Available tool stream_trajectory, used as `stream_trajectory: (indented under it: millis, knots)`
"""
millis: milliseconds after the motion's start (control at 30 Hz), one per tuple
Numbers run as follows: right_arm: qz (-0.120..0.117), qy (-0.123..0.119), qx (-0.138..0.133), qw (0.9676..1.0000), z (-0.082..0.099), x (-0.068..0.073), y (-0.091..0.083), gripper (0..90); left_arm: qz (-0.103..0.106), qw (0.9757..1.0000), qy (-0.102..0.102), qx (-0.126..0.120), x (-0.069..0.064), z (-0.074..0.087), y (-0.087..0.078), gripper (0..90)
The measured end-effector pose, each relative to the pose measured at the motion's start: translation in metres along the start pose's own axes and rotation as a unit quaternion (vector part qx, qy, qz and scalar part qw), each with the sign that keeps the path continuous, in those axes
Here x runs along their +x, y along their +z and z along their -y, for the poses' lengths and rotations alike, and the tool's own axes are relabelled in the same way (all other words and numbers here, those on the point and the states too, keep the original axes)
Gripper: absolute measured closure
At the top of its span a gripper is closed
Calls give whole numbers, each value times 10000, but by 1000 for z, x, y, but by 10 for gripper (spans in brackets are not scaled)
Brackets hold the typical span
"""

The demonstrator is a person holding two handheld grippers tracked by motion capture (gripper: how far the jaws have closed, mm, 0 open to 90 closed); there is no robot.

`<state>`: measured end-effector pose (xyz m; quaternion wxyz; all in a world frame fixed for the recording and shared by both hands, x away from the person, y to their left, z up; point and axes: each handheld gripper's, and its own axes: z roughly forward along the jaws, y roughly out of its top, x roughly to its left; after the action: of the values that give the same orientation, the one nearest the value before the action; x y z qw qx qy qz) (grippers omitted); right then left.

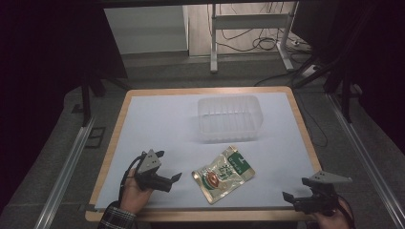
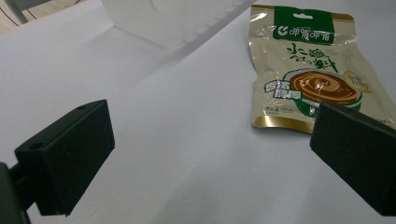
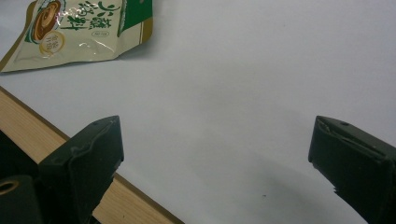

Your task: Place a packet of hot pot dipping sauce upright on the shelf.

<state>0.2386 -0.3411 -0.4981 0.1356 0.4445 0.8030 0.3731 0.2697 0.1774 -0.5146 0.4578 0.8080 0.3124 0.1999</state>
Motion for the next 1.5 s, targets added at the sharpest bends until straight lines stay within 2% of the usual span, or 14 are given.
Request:
stream_trajectory:
  millis: [767,1033,1200,1500]
  knots:
    - [91,-163,-120,9998,-1,3,-3,32,-5,10000,16,45,-1,0,1,0]
    - [200,-322,-198,9991,-4,6,-5,24,-2,10000,14,38,-1,0,1,0]
    - [159,-436,-95,9989,-8,8,0,4,-5,10000,8,35,0,0,1,0]
    - [116,-530,-96,9985,-18,13,2,0,1,10000,9,45,-1,0,1,0]
